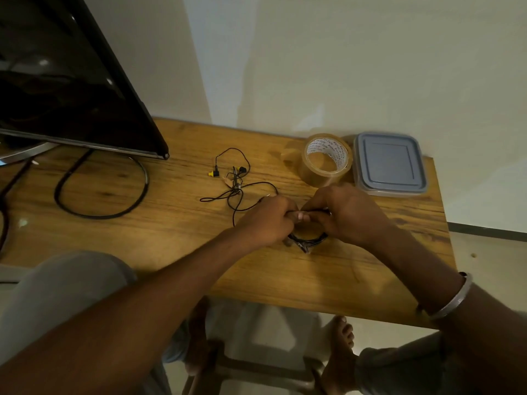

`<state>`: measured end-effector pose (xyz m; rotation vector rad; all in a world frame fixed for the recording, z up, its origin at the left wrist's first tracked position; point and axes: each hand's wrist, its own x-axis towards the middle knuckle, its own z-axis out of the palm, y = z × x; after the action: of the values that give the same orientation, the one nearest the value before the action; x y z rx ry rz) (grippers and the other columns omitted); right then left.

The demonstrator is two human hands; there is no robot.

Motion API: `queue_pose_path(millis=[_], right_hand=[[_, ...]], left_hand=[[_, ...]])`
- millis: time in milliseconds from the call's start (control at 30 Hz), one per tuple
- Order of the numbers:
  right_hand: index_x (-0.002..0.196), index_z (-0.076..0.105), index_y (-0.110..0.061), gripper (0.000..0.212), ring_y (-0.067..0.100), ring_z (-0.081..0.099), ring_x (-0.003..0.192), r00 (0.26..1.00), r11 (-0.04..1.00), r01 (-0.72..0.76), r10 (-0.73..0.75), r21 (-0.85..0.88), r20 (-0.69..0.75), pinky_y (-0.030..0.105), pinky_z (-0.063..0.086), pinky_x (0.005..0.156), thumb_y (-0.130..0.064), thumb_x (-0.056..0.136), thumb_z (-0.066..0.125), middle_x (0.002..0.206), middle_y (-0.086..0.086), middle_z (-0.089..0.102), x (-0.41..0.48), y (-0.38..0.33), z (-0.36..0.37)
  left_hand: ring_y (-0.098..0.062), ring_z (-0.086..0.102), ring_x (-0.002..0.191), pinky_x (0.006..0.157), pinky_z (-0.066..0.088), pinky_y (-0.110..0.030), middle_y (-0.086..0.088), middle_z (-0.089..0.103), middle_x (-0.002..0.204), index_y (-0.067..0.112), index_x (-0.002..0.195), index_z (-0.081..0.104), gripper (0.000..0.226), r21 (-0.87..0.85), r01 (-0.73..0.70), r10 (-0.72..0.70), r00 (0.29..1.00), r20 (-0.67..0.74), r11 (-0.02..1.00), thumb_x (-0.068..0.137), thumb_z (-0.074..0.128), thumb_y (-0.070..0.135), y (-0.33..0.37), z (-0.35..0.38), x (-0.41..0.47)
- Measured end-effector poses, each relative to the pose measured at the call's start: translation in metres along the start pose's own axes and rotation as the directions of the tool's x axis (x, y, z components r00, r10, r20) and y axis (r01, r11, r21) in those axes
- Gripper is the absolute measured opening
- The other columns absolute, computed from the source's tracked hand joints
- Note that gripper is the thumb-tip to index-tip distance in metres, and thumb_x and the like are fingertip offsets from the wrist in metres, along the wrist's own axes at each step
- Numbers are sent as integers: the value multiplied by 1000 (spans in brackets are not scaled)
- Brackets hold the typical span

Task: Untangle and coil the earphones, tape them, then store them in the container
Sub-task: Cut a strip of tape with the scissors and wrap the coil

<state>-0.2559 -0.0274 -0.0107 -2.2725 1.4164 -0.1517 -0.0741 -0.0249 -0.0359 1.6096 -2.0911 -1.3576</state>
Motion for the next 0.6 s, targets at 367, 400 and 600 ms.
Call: queue_pose_path(millis=[367, 400, 600], right_hand=[[101, 78, -24, 24, 0, 68, 83, 960, 923, -279, 257, 265, 113, 9, 50, 69, -19, 79, 84, 90, -7, 76, -1, 14, -4], [98, 77, -26, 22, 3, 69, 84, 959, 936, -280, 260, 213, 116, 18, 55, 74, -20, 77, 85, 89, -8, 75, -2, 15, -2], [104, 75, -30, 26, 8, 65, 91, 973, 973, -223, 219, 52, 75, 38, 58, 82, -33, 80, 83, 100, -10, 73, 1, 9, 1]], left_hand=[[-8, 50, 49, 47, 35, -21, 2, 59, 61, 9, 84, 69, 33, -178, 72, -72, 997, 7, 981, 100, 54, 33, 1, -7, 0], [-10, 51, 51, 50, 36, -23, 2, 57, 60, 12, 78, 67, 35, -38, 5, -8, 997, -71, 999, 100, 54, 35, -1, -10, 1], [-17, 66, 78, 67, 54, -34, 3, 73, 84, 21, 89, 73, 18, 203, -22, 115, 883, -455, 979, 96, 59, 31, 5, -47, -1]])
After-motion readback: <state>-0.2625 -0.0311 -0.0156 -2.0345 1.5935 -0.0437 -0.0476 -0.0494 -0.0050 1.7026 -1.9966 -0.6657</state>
